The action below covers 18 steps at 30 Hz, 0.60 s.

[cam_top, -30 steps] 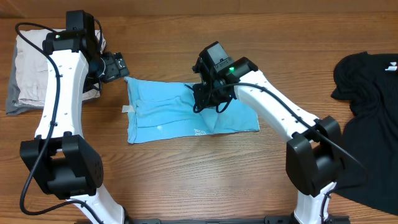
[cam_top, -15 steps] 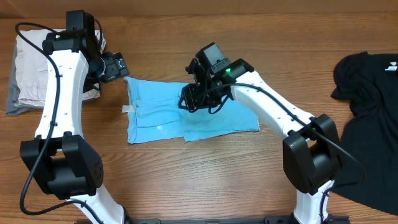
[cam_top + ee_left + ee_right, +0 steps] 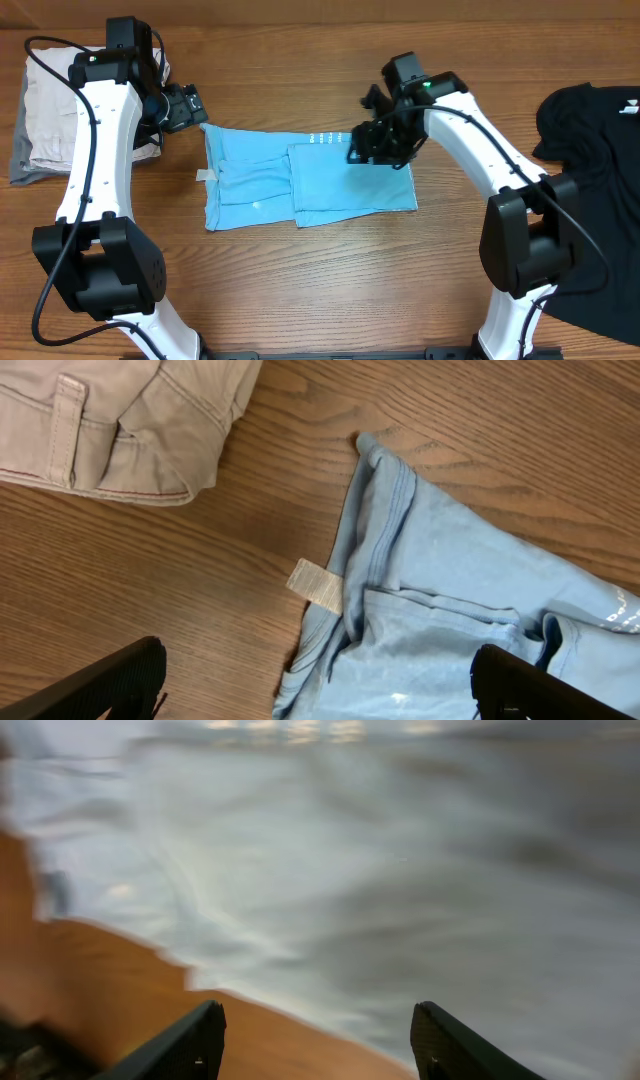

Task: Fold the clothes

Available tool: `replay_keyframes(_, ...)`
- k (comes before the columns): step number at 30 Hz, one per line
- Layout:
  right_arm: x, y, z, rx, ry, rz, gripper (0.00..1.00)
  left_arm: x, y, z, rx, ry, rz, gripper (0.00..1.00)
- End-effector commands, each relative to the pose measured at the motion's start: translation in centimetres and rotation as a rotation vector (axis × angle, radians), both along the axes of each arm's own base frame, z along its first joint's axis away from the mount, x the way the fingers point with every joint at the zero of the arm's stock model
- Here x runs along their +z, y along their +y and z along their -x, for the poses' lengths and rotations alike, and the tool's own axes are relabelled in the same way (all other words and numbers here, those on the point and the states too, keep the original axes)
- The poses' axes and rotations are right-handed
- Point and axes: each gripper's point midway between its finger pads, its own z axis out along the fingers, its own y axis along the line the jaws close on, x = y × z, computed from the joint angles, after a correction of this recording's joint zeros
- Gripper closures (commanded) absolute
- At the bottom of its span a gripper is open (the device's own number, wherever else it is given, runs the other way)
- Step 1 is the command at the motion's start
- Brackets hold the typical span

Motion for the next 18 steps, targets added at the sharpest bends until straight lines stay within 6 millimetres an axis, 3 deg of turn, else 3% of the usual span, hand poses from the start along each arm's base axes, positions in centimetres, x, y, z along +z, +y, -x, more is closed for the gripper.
replay_keyframes(1, -0.6, -4.6, -1.6, -0.001, -0.067, 0.16, 0.36, 0.1, 0.4, 0.1, 0.01, -0.001, -0.012, 0.0)
replay_keyframes(5, 0.1, -4.2, -1.6, 0.092, -0.086, 0.036, 0.36, 0.1, 0.4, 0.2, 0.01, 0.0, -0.012, 0.0)
replay_keyframes(10, -0.2, -5.3, -2.3, 0.066, -0.106, 0.093, 0.35, 0.1, 0.4, 0.1, 0.01, -0.001, -0.012, 0.0)
replay_keyframes(18, -1.3, -9.4, -3.0, 0.002, -0.11, 0.267, 0.31, 0.1, 0.4, 0.2, 0.009, 0.0, -0.013, 0.0)
